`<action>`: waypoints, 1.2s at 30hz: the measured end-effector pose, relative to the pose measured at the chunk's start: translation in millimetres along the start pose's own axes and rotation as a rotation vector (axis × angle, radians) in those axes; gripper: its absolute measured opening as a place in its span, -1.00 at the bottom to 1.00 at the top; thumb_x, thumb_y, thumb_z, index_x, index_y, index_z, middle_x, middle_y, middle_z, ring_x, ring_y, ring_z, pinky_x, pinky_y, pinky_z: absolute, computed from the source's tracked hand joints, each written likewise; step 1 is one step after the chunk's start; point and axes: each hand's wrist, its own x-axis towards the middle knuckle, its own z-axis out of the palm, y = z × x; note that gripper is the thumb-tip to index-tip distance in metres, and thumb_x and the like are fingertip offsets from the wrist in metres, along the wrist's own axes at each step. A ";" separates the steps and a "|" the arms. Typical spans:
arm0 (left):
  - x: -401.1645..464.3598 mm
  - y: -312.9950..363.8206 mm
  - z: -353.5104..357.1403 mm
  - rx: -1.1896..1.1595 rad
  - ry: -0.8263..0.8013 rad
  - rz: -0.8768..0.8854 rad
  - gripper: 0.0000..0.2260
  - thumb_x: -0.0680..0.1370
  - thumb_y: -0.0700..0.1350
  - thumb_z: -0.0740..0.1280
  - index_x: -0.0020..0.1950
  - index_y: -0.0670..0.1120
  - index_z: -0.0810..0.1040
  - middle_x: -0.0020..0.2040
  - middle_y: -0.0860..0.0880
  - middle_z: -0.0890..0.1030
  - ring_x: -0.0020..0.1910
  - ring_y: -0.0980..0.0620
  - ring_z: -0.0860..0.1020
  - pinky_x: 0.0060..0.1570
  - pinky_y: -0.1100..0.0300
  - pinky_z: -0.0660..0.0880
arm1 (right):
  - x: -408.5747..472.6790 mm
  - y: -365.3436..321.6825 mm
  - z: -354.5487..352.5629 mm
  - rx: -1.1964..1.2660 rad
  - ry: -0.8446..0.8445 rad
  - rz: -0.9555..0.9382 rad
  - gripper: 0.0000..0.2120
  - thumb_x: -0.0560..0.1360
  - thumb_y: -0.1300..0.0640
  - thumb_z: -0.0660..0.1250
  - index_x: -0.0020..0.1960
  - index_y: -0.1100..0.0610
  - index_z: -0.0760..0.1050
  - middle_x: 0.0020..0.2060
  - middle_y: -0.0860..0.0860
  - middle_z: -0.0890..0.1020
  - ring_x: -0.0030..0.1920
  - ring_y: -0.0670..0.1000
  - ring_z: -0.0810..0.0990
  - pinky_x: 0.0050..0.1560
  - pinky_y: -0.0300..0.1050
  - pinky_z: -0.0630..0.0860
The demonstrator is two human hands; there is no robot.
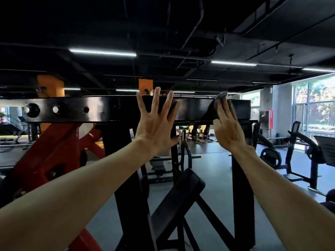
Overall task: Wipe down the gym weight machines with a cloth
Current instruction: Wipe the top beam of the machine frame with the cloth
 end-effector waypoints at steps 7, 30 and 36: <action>31.2 73.8 -5.2 -0.055 -0.006 -0.084 0.01 0.47 0.54 -0.10 0.66 -0.15 -0.20 0.64 -0.21 -0.28 0.54 -0.49 -0.27 0.36 -0.58 -0.09 | -23.5 -4.7 12.4 -0.064 -0.048 -0.421 -0.30 0.54 0.02 0.03 0.66 0.00 -0.04 0.64 -0.11 -0.06 0.63 -0.05 -0.15 0.62 0.02 -0.05; 60.8 117.6 -8.0 -0.004 0.008 -0.022 -0.12 0.48 0.53 -0.04 0.64 0.11 -0.24 0.64 -0.10 -0.31 0.57 -0.40 -0.30 0.32 -0.62 -0.11 | 10.5 80.2 -18.5 0.083 0.066 0.063 -0.29 0.51 -0.03 -0.01 0.65 0.05 0.00 0.64 0.04 0.00 0.63 0.09 -0.01 0.60 0.18 0.01; 73.2 139.1 -6.0 -0.022 0.039 -0.057 -0.09 0.47 0.53 -0.02 0.67 0.05 -0.10 0.66 -0.16 -0.20 0.58 -0.43 -0.20 0.34 -0.61 -0.11 | -4.7 89.0 -13.7 -0.108 0.009 -0.326 -0.29 0.50 -0.05 -0.04 0.65 0.00 0.06 0.64 -0.03 0.07 0.63 0.06 0.01 0.59 0.11 0.01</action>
